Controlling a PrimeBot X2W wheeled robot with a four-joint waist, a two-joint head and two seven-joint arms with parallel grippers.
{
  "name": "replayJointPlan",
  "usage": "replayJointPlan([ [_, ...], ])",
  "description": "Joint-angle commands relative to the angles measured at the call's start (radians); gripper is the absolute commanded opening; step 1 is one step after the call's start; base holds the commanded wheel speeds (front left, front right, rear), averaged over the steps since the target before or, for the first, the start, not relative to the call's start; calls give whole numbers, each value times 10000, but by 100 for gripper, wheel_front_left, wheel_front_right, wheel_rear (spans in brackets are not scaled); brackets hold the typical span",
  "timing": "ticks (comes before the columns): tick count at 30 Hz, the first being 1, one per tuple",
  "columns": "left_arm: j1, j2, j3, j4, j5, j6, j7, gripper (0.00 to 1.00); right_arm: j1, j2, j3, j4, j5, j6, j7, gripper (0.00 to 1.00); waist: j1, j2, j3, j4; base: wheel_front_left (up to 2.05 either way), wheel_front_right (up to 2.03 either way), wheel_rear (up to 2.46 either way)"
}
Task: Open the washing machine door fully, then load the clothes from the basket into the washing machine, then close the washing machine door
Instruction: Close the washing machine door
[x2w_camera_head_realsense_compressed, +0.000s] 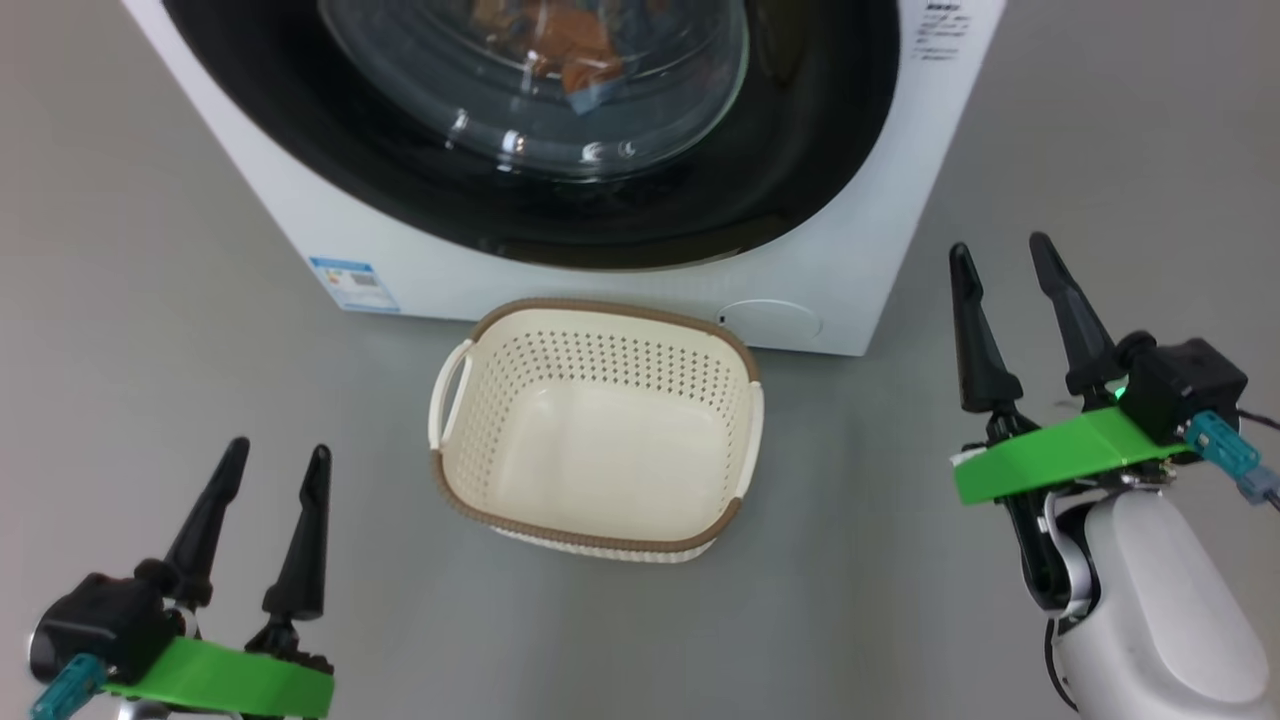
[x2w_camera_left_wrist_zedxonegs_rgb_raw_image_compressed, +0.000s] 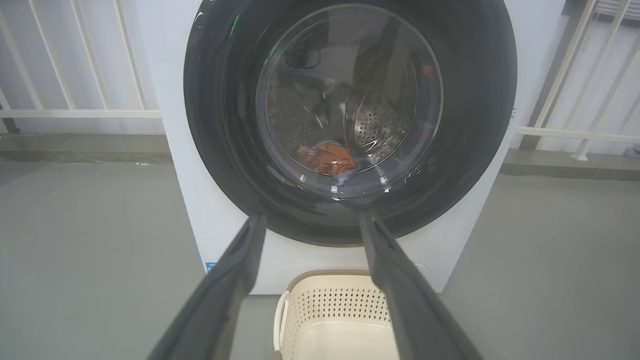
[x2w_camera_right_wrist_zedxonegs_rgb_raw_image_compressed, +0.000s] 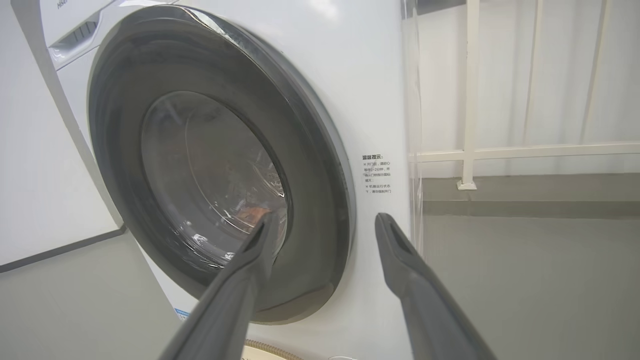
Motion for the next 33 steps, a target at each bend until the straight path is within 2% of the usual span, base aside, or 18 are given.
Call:
replayJointPlan([
  [1, -41, 364, 441, -191, 52, 6, -65, 100, 113, 106, 137, -309, 124, -27, -11, 100, 1, 0, -336, -345, 0, 0, 0],
  [21, 504, 608, 1125, -34, 188, 6, -65, 100, 1589, 102, -248, -742, 182, -27, -11, 100, 1, 0, -883, -1471, 0, 0, 0],
  [33, 751, 617, 1467, 152, 76, 6, -65, 100, 2142, -48, -385, -889, 222, -27, -11, 100, 1, 0, -1098, -1834, 0, 0, 0],
])
